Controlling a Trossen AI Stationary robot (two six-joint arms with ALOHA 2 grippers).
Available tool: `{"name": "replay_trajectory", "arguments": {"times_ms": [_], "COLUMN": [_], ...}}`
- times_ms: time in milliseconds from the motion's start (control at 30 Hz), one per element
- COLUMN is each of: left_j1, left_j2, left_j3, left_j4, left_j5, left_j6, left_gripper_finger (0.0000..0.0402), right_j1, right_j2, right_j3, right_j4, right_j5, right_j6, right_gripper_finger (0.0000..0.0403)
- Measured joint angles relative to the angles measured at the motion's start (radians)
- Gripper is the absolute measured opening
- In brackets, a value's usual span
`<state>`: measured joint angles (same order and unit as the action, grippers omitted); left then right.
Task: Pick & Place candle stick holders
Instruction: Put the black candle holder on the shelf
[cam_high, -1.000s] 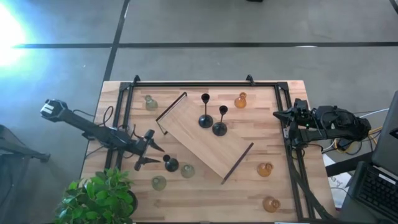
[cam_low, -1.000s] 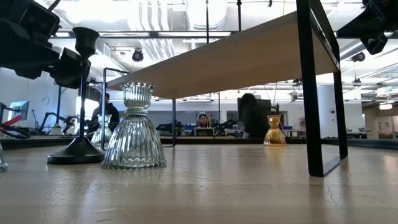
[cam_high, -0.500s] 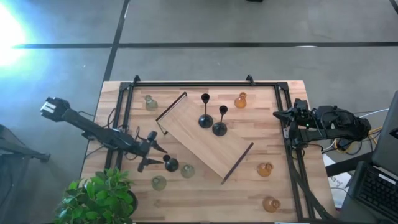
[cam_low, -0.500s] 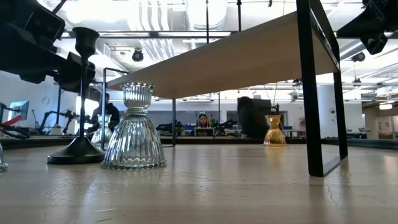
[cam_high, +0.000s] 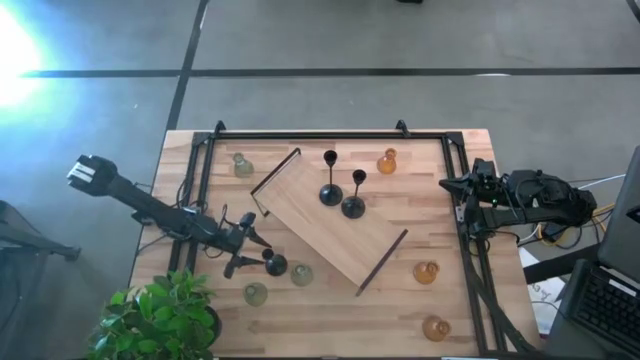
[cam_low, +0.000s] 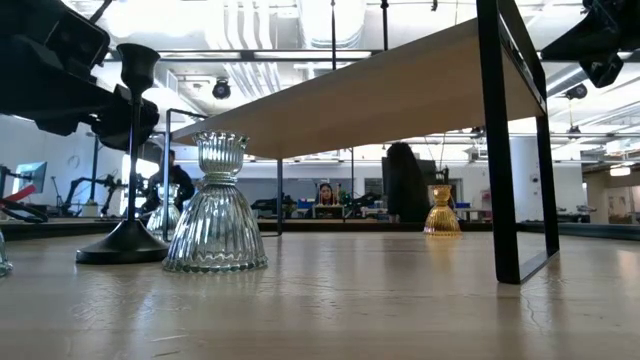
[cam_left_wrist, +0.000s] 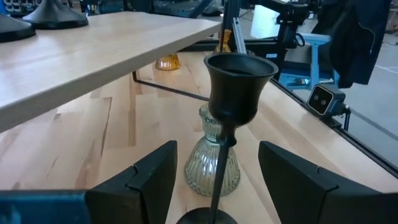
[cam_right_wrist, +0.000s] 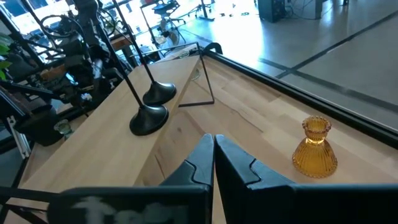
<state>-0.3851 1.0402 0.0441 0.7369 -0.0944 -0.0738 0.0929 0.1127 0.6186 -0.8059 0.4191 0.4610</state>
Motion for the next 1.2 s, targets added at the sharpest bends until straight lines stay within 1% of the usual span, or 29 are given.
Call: {"name": "replay_trajectory", "arguments": {"times_ms": [300,433,500,633,900,1200], "left_j1": [0.001,0.0,0.0,0.001,0.0,0.0], "left_j2": [0.094,0.139,0.151,0.154,0.154,0.154], "left_j3": [0.024,0.043,0.043,0.048,0.048,0.048], "left_j4": [0.003,0.075,0.082,0.086,0.084,0.076], "left_j5": [0.004,0.007,0.006,0.007,0.006,0.002], "left_j6": [-0.006,-0.007,-0.007,-0.008,-0.028,-0.059], "left_gripper_finger": [0.0229,0.0228,0.0222,0.0197,0.013,0.0085], "right_j1": [0.0,0.0,0.0,0.0,0.0,0.0], "right_j2": [0.0,0.0,0.0,0.0,0.0,0.0], "right_j3": [0.0,0.0,0.0,0.0,0.0,0.0], "right_j4": [0.0,0.0,0.0,0.0,0.0,0.0], "right_j5": [0.0,0.0,0.0,0.0,0.0,0.0], "right_j6": [0.0,0.0,0.0,0.0,0.0,0.0], "right_gripper_finger": [0.0009,0.0008,0.0008,0.0008,0.0008,0.0008]}}
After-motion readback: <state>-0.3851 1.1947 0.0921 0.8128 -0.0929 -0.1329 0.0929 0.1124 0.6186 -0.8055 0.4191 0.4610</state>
